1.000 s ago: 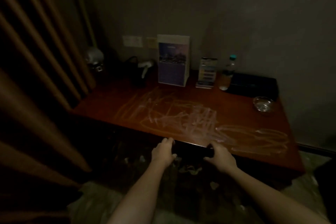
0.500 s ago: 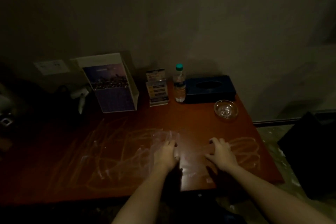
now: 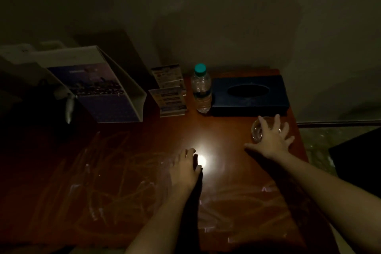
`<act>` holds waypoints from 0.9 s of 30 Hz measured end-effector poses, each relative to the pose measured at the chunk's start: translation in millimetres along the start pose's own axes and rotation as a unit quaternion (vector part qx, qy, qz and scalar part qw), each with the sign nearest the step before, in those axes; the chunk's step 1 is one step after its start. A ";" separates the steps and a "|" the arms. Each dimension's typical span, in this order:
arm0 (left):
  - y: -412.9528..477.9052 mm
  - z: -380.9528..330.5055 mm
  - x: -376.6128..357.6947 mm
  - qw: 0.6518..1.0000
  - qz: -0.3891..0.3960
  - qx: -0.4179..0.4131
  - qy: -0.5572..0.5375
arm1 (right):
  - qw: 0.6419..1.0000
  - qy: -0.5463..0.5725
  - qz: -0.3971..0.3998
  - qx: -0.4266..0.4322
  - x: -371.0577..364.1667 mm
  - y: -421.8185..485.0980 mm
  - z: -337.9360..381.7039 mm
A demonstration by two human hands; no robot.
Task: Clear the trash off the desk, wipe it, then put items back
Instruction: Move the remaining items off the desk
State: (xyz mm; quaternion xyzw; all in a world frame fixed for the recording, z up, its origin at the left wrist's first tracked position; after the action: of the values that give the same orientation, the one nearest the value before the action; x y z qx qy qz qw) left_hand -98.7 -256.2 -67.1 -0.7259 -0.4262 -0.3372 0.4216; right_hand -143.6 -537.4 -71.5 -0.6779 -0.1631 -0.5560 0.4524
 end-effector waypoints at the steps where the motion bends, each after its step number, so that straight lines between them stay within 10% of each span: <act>1: 7.7 3.4 6.6 1.000 -0.018 0.004 0.008 | 1.000 0.013 0.018 -0.007 -1.5 8.0 0.6; 10: 112.9 1.3 133.0 0.980 -0.196 -0.037 0.013 | 0.997 0.016 0.055 -0.043 -13.3 16.1 4.7; 21: 217.0 -22.4 162.8 0.994 0.027 -0.051 0.092 | 0.986 -0.108 0.110 0.071 -48.7 -20.8 125.7; 27: 221.2 -24.3 152.8 0.995 0.017 -0.068 0.072 | 0.984 -0.119 0.122 0.059 -54.2 -17.8 122.6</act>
State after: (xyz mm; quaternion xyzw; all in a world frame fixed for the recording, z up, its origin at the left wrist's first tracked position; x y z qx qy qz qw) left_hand 160.4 -289.2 1.0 -0.7335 -0.3586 -0.4096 0.4070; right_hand -100.0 -415.1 -109.3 -0.7263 -0.1645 -0.4011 0.5334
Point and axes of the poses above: each hand's wrist, its own y-axis towards the middle knuckle, its own x-axis out of the back of the hand, z = x × y, the point moved 9 cm from there along y, towards the middle knuckle, and after that the axes turned 12 degrees about -y, right-handed, at the moved point
